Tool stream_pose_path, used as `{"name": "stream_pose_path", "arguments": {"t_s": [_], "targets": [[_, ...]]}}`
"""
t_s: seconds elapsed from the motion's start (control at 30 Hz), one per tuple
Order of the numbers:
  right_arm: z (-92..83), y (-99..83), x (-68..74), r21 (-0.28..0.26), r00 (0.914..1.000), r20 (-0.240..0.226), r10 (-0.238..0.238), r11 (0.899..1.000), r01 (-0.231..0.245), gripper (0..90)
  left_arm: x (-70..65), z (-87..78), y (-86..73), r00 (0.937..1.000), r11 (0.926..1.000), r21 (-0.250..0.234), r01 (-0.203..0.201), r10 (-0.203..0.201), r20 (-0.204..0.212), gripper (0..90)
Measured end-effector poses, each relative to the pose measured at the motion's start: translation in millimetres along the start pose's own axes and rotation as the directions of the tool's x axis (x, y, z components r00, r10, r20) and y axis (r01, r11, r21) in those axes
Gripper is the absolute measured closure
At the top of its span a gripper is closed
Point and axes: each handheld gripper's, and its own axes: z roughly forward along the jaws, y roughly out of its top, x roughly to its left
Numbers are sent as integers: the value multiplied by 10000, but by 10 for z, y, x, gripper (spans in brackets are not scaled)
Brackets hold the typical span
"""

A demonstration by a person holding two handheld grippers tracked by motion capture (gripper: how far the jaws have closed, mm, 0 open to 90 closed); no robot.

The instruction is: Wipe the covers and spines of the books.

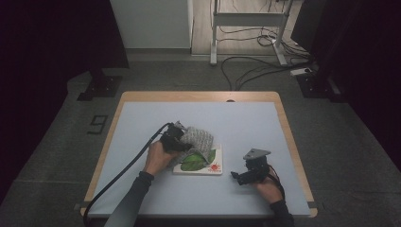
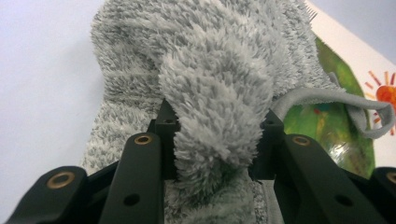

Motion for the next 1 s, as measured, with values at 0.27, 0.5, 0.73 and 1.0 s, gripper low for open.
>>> {"name": "stream_pose_path", "arguments": {"t_s": [0.27,0.5,0.73,1.0], "targets": [[0,0,0,0,10000,-1,-4,10000,4,0,-167,126,152,9987,9988,99,-474,472,195,633],[-1,0,0,2,10000,-1,0,10000,0,0,-306,249,295,9963,9970,121,-761,756,401,633],[-1,-1,0,-2,10000,-1,4,10000,-4,0,-435,376,447,9933,9949,158,-998,987,606,633],[-1,-1,0,-3,10000,-4,-4,10000,4,0,-589,527,612,9890,9920,116,-1257,1244,801,633]]}}
